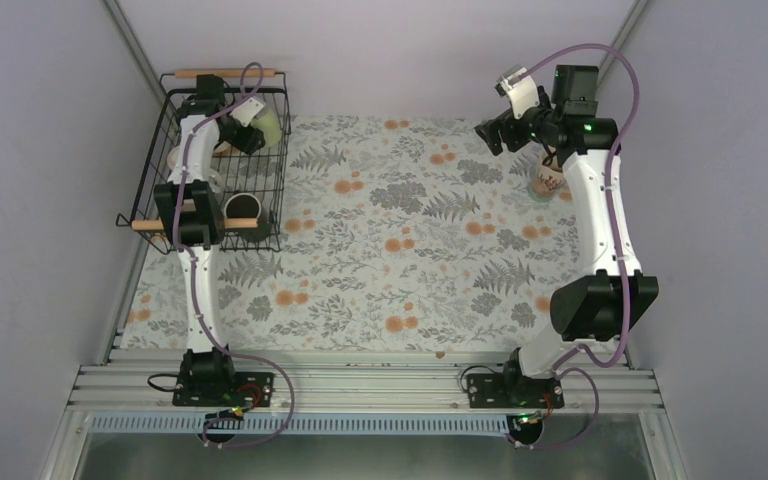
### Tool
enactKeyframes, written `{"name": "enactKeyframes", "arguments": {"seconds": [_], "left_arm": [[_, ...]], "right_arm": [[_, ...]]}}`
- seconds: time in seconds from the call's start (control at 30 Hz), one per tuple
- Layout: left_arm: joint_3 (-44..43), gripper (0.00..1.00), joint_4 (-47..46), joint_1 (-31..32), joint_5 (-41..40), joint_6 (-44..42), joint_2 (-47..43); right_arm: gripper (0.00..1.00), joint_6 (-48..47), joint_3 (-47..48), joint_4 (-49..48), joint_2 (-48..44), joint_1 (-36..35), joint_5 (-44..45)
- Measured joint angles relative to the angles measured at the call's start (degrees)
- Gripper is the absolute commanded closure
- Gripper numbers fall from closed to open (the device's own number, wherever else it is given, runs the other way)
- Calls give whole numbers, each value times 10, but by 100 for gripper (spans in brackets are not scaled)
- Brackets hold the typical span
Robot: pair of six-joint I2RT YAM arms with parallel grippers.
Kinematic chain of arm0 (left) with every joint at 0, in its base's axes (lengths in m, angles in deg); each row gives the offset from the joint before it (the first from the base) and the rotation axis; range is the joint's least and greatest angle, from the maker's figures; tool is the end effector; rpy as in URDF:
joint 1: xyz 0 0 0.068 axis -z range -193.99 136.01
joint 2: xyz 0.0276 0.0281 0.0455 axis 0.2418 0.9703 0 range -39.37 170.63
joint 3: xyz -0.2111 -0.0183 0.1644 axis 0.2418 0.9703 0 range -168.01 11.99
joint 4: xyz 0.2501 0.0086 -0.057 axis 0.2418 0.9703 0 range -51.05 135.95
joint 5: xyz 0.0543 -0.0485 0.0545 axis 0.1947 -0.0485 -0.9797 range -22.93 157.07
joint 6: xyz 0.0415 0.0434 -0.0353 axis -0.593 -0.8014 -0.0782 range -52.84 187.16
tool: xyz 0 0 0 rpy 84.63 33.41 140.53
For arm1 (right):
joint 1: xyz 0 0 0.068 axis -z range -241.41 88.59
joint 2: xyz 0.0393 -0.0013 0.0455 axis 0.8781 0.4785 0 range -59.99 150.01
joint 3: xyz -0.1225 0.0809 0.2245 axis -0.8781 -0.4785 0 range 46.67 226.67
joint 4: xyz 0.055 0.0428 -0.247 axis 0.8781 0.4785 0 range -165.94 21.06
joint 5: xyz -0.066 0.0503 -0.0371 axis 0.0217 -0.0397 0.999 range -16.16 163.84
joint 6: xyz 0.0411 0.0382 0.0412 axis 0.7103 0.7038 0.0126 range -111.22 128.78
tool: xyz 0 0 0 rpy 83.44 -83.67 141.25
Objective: Unload the cups from the dish rack
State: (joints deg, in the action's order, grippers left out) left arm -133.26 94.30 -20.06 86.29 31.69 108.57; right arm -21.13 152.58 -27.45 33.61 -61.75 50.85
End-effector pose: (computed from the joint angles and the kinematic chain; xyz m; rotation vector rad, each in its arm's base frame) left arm 0.5484 0.0395 0.1916 0.7525 2.3899 -0.1422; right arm 0.3594 0.0242 0.4076 -0.7706 2.0058 0.1434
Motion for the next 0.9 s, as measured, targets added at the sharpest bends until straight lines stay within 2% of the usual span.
{"name": "enactKeyframes", "arguments": {"seconds": [0.13, 0.43, 0.53, 0.9], "left_arm": [[-3, 59, 0, -2, 0, 0, 2], [-5, 81, 0, -6, -1, -2, 2], [-5, 97, -1, -7, 1, -1, 2], [-6, 98, 15, -10, 10, -14, -2]], "right_arm": [[0, 0, 0, -5, 0, -3, -4], [0, 2, -16, -13, 0, -5, -4], [0, 4, -16, -14, 0, -7, -4], [0, 9, -16, -14, 0, -22, -10]]}}
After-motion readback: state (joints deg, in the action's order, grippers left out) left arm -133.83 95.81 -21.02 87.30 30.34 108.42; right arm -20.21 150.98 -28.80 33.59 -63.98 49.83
